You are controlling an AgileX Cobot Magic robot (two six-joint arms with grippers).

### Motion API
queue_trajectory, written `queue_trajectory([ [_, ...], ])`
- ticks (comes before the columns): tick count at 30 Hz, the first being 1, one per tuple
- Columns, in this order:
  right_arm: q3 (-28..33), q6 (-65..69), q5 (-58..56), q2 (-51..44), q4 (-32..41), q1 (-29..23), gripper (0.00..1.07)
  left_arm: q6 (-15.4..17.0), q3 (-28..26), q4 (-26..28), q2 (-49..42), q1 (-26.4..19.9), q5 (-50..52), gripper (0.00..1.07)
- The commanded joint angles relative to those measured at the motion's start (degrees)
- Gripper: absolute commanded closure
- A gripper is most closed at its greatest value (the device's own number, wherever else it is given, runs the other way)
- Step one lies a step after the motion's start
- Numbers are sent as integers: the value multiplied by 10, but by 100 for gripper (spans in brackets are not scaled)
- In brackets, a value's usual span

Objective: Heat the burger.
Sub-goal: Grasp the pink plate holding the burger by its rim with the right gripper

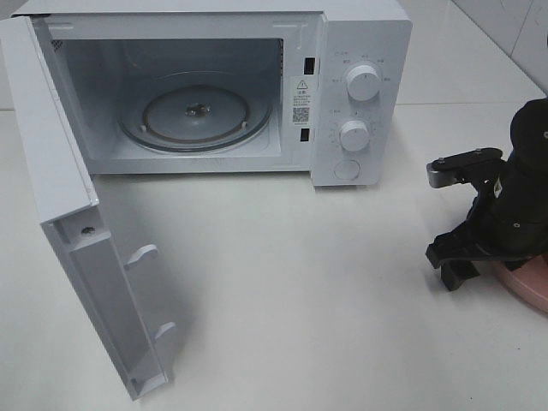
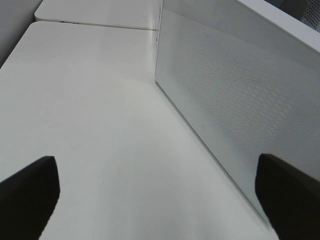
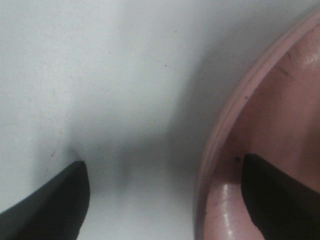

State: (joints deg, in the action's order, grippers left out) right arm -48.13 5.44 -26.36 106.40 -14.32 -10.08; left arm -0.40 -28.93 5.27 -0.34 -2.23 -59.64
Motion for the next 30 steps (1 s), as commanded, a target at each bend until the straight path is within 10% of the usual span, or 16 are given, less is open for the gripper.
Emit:
queue_trajectory([
  [1, -1, -5, -1, 5, -9, 2, 41, 4, 1, 4, -11, -1, 5, 7],
  [13, -1, 54, -11, 5, -68, 2, 103, 4, 1, 4, -11, -1, 5, 7],
  [30, -1, 111, -35, 1, -104, 1, 107, 4, 1, 4, -11, -1, 5, 7],
])
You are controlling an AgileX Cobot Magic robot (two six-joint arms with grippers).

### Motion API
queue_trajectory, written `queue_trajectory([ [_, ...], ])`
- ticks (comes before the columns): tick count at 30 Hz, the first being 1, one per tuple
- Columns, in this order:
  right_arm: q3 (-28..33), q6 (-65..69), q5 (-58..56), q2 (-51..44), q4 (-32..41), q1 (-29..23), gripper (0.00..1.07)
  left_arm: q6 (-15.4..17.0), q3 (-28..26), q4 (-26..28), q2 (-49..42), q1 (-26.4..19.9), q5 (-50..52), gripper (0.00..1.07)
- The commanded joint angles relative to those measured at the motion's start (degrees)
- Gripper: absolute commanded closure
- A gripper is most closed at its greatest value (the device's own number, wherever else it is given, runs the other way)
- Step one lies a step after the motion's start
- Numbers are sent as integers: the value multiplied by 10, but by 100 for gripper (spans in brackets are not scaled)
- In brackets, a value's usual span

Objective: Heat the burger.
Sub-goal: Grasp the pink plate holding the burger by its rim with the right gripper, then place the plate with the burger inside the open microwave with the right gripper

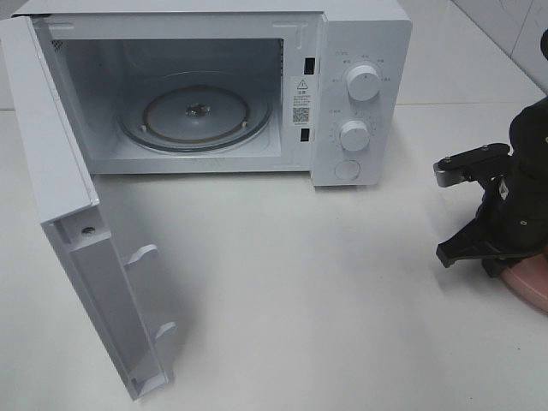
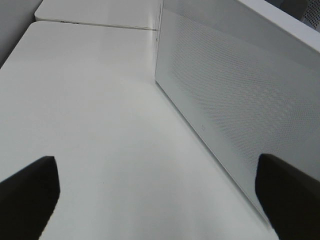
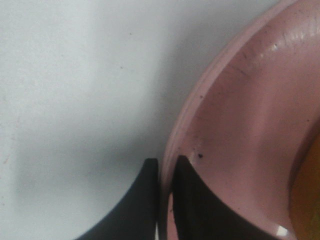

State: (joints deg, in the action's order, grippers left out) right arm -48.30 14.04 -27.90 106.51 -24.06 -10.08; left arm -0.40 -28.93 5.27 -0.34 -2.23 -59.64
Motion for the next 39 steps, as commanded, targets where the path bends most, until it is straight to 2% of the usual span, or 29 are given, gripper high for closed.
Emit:
queue_trajectory([
  [1, 1, 25, -19, 0, -7, 1, 107, 4, 1, 4, -11, -1, 5, 7],
  [8, 1, 73, -40, -33, -51, -7, 107, 4, 1, 4, -11, -1, 5, 7],
  [13, 1, 132, -104, -61, -114, -41, 107, 4, 1, 4, -11, -1, 5, 7],
  [18, 1, 164, -148, -61, -143, -72, 107, 4, 1, 4, -11, -1, 5, 7],
  [39, 17, 186, -227, -105, -144, -172, 107, 4, 1, 4, -11, -1, 5, 7],
])
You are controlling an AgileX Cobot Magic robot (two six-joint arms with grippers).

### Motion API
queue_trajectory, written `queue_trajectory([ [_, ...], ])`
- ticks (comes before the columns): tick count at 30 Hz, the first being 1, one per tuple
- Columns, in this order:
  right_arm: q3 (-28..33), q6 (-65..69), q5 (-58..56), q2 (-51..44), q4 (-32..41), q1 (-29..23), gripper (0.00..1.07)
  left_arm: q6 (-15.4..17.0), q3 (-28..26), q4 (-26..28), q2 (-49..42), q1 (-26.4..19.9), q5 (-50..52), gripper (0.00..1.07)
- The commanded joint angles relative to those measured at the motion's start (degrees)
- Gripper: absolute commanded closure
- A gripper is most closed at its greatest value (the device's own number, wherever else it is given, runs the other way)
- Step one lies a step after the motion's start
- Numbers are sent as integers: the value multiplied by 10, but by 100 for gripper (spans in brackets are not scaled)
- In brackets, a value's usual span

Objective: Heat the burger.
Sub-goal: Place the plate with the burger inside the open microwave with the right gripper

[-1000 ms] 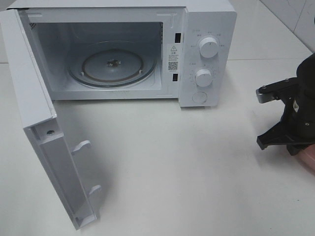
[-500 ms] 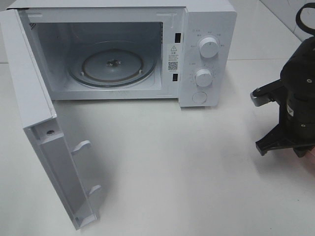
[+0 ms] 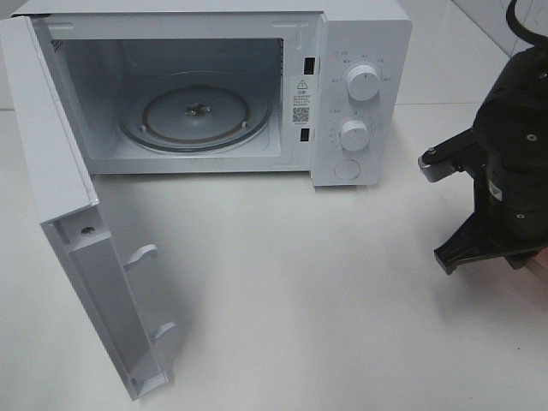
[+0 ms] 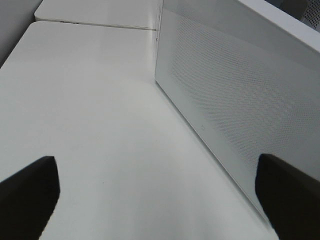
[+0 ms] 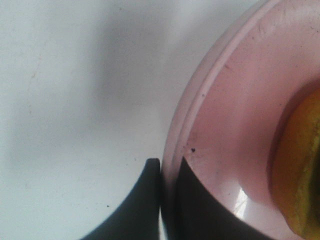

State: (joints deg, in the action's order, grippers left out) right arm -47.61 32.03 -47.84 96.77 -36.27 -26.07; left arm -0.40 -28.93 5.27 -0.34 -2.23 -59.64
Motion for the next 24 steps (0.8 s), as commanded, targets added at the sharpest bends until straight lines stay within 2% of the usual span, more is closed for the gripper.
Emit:
queue_trajectory([
  [1, 22, 6, -28, -7, -19, -20, 107, 4, 1, 4, -11, -1, 5, 7],
  [22, 138, 46, -49, -114, -5, -133, 107, 4, 1, 4, -11, -1, 5, 7],
  [24, 151, 50, -51, -135, -2, -156, 107, 4, 1, 4, -11, -1, 5, 7],
])
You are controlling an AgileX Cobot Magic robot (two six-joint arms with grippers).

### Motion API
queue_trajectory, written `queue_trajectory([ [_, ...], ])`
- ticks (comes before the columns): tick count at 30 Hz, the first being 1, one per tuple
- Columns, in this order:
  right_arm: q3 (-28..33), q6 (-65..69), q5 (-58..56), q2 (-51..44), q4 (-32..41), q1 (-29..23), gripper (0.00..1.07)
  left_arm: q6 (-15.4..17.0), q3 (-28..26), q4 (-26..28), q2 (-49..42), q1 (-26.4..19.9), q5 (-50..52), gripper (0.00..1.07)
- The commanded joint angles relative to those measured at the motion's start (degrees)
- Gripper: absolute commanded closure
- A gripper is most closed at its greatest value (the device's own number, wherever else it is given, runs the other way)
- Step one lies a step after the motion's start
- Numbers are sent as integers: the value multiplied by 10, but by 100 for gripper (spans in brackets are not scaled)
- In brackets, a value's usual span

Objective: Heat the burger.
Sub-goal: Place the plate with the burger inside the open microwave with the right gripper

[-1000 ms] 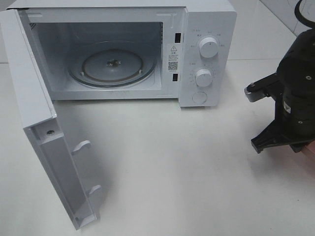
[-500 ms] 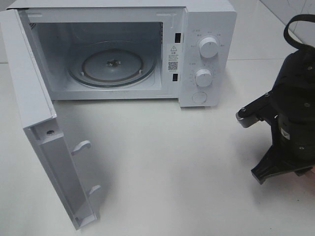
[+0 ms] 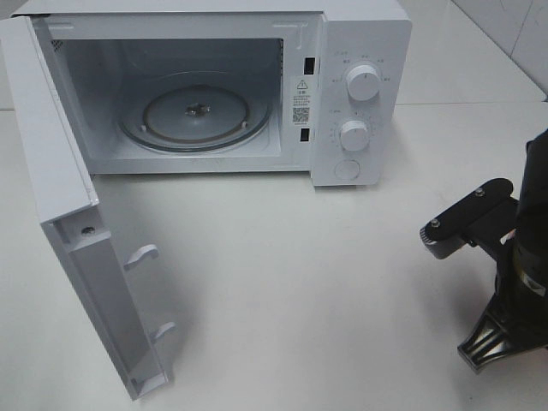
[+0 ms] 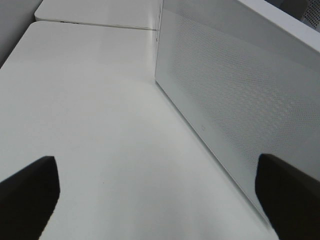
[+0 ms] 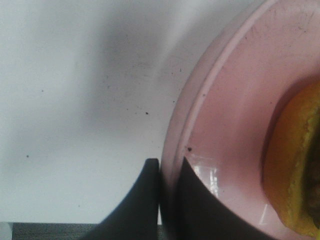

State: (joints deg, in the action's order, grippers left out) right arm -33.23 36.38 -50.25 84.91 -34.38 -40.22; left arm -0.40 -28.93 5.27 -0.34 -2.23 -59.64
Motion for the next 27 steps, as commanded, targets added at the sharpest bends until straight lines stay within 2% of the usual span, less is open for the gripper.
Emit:
queue_trajectory([
  [1, 7, 6, -27, -16, -21, -14, 107, 4, 1, 4, -11, -1, 5, 7],
  [6, 15, 7, -34, -37, -9, -42, 107, 4, 1, 4, -11, -1, 5, 7],
  [8, 20, 13, -56, -52, -9, -76, 107, 4, 1, 4, -11, -1, 5, 7],
  [14, 20, 13, -78, -56, -9, -107, 107, 4, 1, 4, -11, -1, 5, 7],
  [16, 20, 13, -84, -56, -9, -143, 107, 4, 1, 4, -11, -1, 5, 7],
  [22, 20, 13, -84, -56, -9, -179, 107, 4, 1, 4, -11, -1, 5, 7],
  [27, 20, 10, -81, -56, -14, -232, 107, 4, 1, 4, -11, -1, 5, 7],
])
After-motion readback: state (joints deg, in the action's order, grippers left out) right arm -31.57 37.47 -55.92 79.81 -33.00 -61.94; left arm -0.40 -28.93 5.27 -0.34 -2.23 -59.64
